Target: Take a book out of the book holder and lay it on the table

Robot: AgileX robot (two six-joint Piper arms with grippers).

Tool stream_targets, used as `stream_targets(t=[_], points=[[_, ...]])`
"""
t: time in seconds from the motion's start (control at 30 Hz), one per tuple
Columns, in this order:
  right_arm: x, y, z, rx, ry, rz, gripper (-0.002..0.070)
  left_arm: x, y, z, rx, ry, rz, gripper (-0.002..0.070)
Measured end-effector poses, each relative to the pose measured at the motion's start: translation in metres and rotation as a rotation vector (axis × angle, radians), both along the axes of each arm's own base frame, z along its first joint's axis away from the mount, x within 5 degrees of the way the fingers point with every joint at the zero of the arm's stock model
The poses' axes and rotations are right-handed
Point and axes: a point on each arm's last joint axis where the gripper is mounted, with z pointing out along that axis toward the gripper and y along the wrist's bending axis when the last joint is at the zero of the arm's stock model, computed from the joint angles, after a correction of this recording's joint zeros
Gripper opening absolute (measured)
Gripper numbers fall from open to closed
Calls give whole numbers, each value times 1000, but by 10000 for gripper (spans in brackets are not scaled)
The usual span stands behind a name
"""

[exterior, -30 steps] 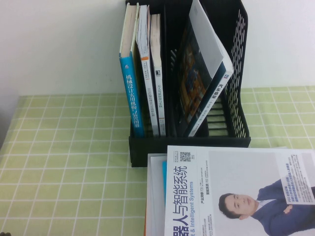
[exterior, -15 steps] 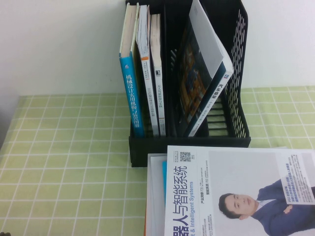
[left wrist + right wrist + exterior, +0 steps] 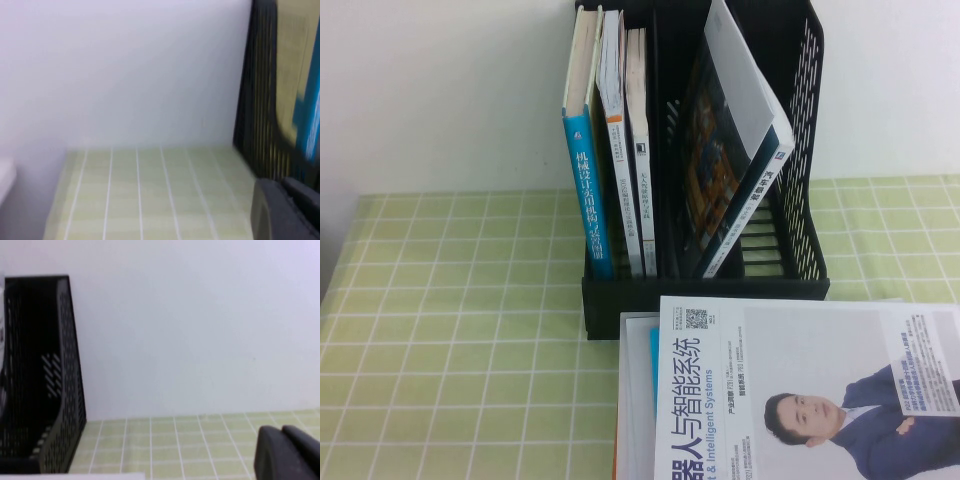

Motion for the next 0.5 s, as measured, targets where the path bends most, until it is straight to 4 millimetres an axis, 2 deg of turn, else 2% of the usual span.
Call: stream_targets(t=[0.23,0.37,0.5], points=[[-2,0,15,-7,-169,-5,-1,-3,3,29,-110,-316,17,-3],[-7,-1,32,30,-360,-3,-1,-5,3,34,-127,-370,18,-3],[-17,-5,51,164,-610,1,-1,-9,5,44,-166,-492,20,-3]])
